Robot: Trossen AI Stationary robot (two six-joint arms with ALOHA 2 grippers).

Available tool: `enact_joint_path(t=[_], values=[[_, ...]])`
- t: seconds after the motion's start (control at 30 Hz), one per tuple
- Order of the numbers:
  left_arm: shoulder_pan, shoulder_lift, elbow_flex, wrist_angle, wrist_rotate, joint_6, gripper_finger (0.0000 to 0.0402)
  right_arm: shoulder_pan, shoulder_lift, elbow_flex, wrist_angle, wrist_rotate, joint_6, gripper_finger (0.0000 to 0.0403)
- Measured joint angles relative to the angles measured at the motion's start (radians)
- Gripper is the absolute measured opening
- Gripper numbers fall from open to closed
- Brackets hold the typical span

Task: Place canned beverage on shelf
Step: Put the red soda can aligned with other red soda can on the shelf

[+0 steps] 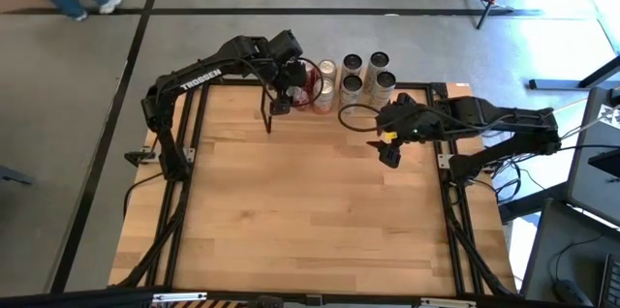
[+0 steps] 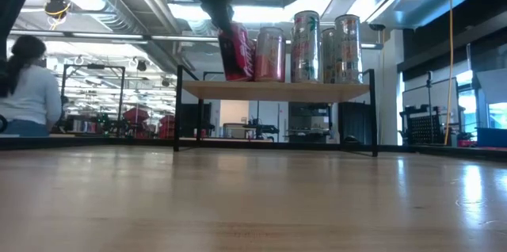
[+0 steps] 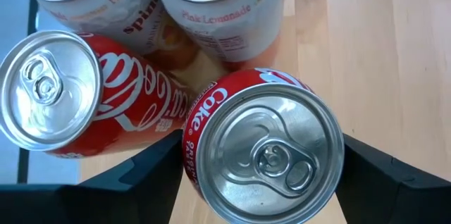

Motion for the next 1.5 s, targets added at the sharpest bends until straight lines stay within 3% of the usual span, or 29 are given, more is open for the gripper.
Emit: enact_joint_path(t=[0.3, 1.1, 1.5], values=[[0.0, 0.0, 0.0, 0.005, -0.033, -0.021, 0.029, 0.0, 0.0, 0.0, 0.007, 0.002, 0.003, 0.0333], [-0.002, -0.002, -0.001, -0.003, 0.009, -0.114, 0.0291, 0.001, 0.0, 0.0, 0.029, 0.002, 0.002, 0.0333], [-0.001, -0.002, 0.0, 0.041, -0.002, -0.072, 0.0353, 0.001, 0.0, 0.0, 0.029, 0.002, 0.002, 0.0333]])
